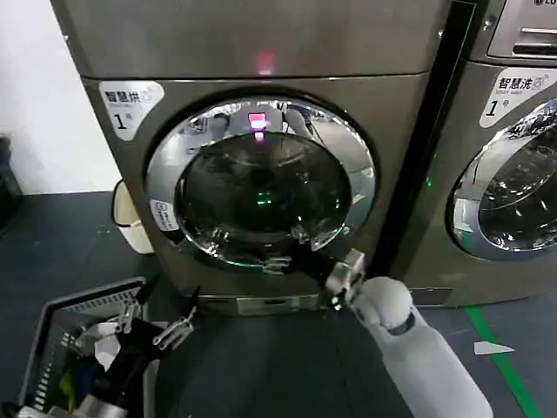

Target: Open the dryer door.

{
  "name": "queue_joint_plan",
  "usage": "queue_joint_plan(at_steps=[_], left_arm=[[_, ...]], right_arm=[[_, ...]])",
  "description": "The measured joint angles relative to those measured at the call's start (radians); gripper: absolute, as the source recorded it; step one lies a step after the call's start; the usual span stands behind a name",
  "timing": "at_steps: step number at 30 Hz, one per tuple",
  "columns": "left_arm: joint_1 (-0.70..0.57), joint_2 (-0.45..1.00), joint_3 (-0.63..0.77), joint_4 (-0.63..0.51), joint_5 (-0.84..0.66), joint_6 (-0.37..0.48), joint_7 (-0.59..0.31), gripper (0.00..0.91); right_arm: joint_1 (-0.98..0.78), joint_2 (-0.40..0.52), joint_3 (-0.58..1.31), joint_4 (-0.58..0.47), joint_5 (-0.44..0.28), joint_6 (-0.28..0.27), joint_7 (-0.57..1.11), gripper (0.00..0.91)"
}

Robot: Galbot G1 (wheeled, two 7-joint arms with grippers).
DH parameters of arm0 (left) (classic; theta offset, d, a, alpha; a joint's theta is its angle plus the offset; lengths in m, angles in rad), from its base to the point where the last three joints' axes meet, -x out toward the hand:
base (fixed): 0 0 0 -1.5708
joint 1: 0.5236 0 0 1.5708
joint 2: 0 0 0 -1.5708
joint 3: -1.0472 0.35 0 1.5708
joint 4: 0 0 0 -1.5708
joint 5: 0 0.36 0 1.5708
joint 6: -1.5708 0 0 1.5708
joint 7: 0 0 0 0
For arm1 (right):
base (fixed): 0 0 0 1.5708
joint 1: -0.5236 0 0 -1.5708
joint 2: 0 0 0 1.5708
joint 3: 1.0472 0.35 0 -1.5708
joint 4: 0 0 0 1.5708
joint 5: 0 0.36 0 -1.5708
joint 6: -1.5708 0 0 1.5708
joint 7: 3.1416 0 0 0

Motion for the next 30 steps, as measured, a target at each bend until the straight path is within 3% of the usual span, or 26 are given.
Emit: queue_joint_plan(at_steps=[13,30], left_arm=[[-0.004,-0.001,0.000,0.004,0.010,-0.002,-0.001,0.907],[0.006,-0.010,0.001,0.002,0.020,-0.006,-0.005,0.907]], right_arm=[[0.085,0.095,-0.104,-0.101,-0.076,0.010,0.001,0.907],[0.206,0.189,-0.210,-0.211,-0.100,0.009,0.002,0.907]])
